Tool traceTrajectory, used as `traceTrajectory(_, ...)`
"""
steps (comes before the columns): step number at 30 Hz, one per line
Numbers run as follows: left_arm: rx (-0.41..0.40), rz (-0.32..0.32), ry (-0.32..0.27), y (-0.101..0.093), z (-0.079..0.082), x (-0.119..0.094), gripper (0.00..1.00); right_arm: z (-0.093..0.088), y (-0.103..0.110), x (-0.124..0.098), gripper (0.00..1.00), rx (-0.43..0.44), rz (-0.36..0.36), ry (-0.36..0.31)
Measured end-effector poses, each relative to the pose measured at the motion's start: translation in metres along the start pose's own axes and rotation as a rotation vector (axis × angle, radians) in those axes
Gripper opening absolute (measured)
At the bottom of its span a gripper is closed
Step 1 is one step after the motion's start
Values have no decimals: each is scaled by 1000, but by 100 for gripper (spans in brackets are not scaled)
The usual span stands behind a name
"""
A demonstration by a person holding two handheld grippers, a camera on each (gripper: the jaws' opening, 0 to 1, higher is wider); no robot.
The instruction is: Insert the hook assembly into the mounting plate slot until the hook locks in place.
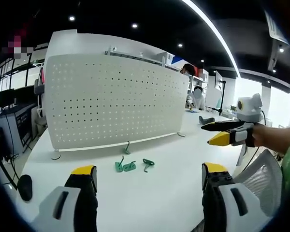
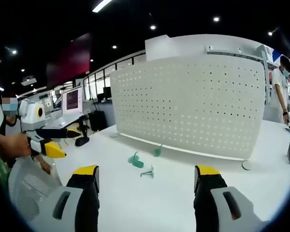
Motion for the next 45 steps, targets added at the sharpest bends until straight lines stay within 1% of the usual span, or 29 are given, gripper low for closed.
traceTrajectory(4, -2, 1, 0, 0, 0, 0, 92, 2, -4, 5, 81, 0, 5, 8)
traceTrajectory(8, -3, 1, 0, 0, -1, 0, 92, 8, -9, 13, 81, 10, 11, 4)
traceTrajectory(15, -1, 4, -1, 1, -1, 0, 92, 11, -10, 23, 81, 12, 20, 6)
traceTrajectory(21, -4, 7, -3, 2, -1, 0, 92, 9, -9, 36, 79, 7, 34, 23)
traceTrajectory(28, -6, 8, 0, 3, -2, 0, 92, 13, -9, 55, 78, 3, 45, 37)
traceTrajectory(32, -8, 11, -2, 3, -2, 0, 92, 13, -9, 62, 78, 1, 51, 43)
traceTrajectory(45, -8, 11, 5, 5, -3, 2, 92, 9, -20, 86, 77, 0, 56, 87)
Point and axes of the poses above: the point that each gripper's makers call its tool centre point, and the gripper's own axes: x roughly forward along the fingers, y roughly to its left, z roughly out of its top, the point moved 4 cm from there along -x, roughly backward along the fingers, and after that the axes turned 8 degrees about -z, right-handed, at the moved point
